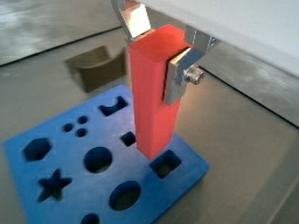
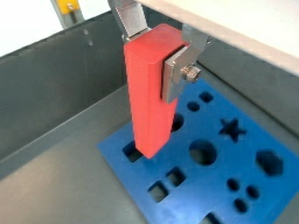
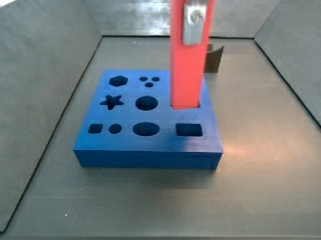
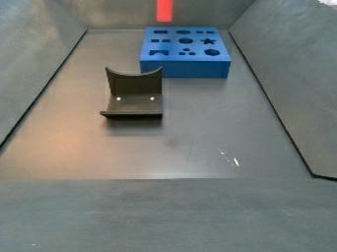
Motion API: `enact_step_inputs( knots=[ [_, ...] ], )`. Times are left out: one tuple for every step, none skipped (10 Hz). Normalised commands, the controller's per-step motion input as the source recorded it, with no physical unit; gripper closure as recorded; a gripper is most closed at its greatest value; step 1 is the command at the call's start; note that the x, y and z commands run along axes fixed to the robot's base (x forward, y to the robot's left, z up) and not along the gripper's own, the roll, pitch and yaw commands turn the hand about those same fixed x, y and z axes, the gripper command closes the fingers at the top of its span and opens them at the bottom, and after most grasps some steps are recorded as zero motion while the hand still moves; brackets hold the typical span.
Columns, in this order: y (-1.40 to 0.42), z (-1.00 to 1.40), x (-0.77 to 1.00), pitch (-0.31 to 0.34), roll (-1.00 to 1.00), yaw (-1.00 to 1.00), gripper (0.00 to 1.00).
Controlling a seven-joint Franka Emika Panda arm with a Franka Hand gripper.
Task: Insert the rectangle object.
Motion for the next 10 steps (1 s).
enact_step_inputs(
  knots=[
    [-0.13, -0.24, 0.35, 0.0, 0.07, -0.72, 1.0],
    [-0.18, -0.12, 0.46, 0.0, 0.02, -0.59, 1.0],
    [0.0, 0.0, 0.09, 0.046, 0.02, 0.0, 1.0],
    [0.0, 0.0, 0.0, 0.0, -0.01, 0.0, 1.0],
    [-0.03, -0.33, 0.0, 0.0, -0.17, 0.12, 1.0],
    [-0.08, -0.41, 0.0, 0.023, -0.18, 0.17, 1.0],
    [-0.14, -0.4, 0.0, 0.036, -0.08, 0.0, 1.0],
    [-0.11, -0.3, 0.13, 0.061, -0.05, -0.07, 1.0],
    [-0.04, -0.22, 0.0, 0.04, -0.02, -0.05, 1.0],
    [0.0, -0.19, -0.07, 0.016, 0.0, 0.0, 1.0]
  ],
)
